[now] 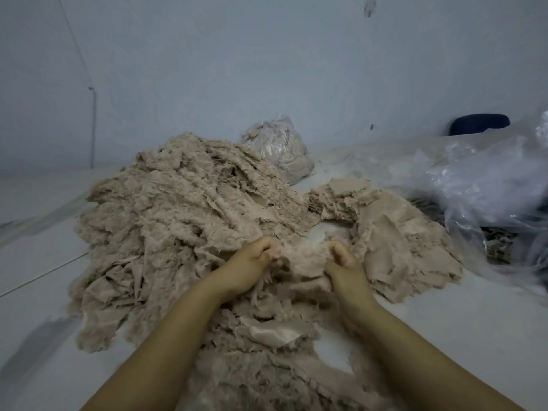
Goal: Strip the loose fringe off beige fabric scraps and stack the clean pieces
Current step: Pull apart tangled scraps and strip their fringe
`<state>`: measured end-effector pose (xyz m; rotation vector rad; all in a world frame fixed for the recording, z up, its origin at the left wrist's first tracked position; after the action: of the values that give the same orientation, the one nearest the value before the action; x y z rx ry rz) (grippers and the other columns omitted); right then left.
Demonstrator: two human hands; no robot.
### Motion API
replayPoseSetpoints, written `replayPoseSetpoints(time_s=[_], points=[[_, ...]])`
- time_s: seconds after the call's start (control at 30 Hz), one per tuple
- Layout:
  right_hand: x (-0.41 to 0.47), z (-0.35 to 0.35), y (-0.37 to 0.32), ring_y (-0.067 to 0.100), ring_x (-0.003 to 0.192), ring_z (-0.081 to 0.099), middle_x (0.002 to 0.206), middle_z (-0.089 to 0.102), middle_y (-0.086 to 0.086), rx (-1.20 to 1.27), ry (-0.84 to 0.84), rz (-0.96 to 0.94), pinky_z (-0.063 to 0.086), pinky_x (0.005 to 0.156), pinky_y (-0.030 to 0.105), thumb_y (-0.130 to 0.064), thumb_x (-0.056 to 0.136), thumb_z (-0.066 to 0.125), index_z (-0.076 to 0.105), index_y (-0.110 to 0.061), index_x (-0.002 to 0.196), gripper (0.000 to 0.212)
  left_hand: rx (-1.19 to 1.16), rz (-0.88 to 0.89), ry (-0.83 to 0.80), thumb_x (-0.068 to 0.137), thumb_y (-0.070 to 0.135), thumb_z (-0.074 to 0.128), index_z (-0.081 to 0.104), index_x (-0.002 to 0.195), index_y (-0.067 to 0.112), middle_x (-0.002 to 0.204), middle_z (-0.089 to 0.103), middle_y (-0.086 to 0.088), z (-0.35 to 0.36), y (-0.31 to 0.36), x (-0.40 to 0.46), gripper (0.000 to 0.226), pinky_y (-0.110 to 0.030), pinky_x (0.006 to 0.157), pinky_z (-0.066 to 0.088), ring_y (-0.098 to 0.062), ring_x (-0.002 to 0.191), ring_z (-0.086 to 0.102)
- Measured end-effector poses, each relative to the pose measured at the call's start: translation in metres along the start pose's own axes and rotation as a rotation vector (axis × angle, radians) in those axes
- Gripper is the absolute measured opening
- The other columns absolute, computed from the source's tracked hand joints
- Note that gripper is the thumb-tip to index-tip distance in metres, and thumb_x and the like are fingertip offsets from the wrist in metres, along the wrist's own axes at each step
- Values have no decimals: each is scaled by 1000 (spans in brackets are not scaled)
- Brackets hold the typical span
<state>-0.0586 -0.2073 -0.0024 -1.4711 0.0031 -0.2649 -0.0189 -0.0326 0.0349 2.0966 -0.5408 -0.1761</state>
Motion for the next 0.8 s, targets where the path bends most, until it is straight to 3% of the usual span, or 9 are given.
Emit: replayPoseSetpoints(time_s=[0.07, 0.2, 0.27, 0.37, 0.47, 0.57, 0.63, 0.7, 0.8], points=[[-2, 10, -3, 14, 63, 63, 79, 68, 1, -11, -86, 52, 50, 56, 27, 0, 85, 63, 59, -14, 97, 18, -109, -2, -2, 100, 20, 42, 49, 75, 20, 73, 48, 2, 5, 3, 1, 26, -27, 65, 36, -11, 66, 44], [0, 13, -8, 20, 45, 56, 55, 64, 6, 170, 62, 153, 43, 43, 23, 1, 92, 51, 65, -11, 86, 19, -247, -12, 54, 92, 24, 59, 45, 59, 25, 51, 45, 16, 6, 0, 0, 36, -20, 50, 34, -7, 50, 40], [1, 20, -9, 21, 57, 65, 65, 70, 8, 273, 97, 195, 53, 54, 29, -11, 96, 53, 63, -6, 92, 13, -318, -30, 41, 76, 35, 74, 55, 69, 21, 59, 60, 13, 10, 1, -4, 24, -18, 54, 44, -5, 55, 56], [2, 30, -4, 23, 64, 64, 71, 69, 9, 159, 157, 142, 51, 61, 36, -27, 97, 54, 65, -9, 86, 24, -292, -68, 17, 65, 28, 86, 57, 106, 12, 94, 71, -5, 23, -2, -4, 52, -26, 73, 55, -15, 82, 68], [3, 30, -2, 20, 51, 48, 57, 57, 11, -93, 216, 66, 37, 50, 29, -25, 95, 55, 63, -4, 76, 29, -452, -115, 10, 77, 12, 76, 44, 118, 11, 88, 59, -18, 32, -3, -6, 52, -22, 50, 47, -13, 51, 54], [1, 30, -1, 23, 52, 39, 55, 45, 21, -133, 210, 25, 30, 53, 34, -24, 95, 57, 51, 5, 66, 41, -485, -125, -47, 76, 15, 77, 47, 124, 18, 97, 62, -9, 34, -2, -9, 57, -15, 40, 39, -2, 43, 51], [1, 29, -1, 21, 54, 36, 55, 43, 19, -163, 216, 11, 29, 53, 33, -21, 96, 55, 48, 4, 62, 43, -420, -104, -19, 76, 10, 77, 51, 121, 17, 109, 63, -7, 33, -1, -9, 52, -11, 48, 45, -1, 67, 65], [3, 25, 1, 25, 58, 47, 65, 59, 30, -131, 218, 68, 39, 55, 38, -10, 95, 53, 61, 4, 73, 28, -374, -109, 33, 79, 6, 73, 51, 125, 13, 125, 59, -15, 30, 1, -7, 51, -15, 62, 51, -18, 93, 65], [6, 23, 4, 38, 69, 60, 84, 67, 32, -71, 181, 147, 51, 67, 57, -5, 92, 53, 67, -1, 81, 19, -290, -128, 9, 81, 7, 71, 49, 117, 20, 107, 62, -19, 26, 4, -4, 44, -36, 77, 48, -27, 82, 57]])
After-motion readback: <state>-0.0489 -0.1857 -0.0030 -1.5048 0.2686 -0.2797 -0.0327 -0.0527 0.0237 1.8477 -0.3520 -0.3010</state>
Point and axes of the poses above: each hand's wrist, its own x-axis towards the middle knuckle, its own z-axis out of the palm, y = z × x, the point moved 2 cm from there along x, towards the middle knuckle
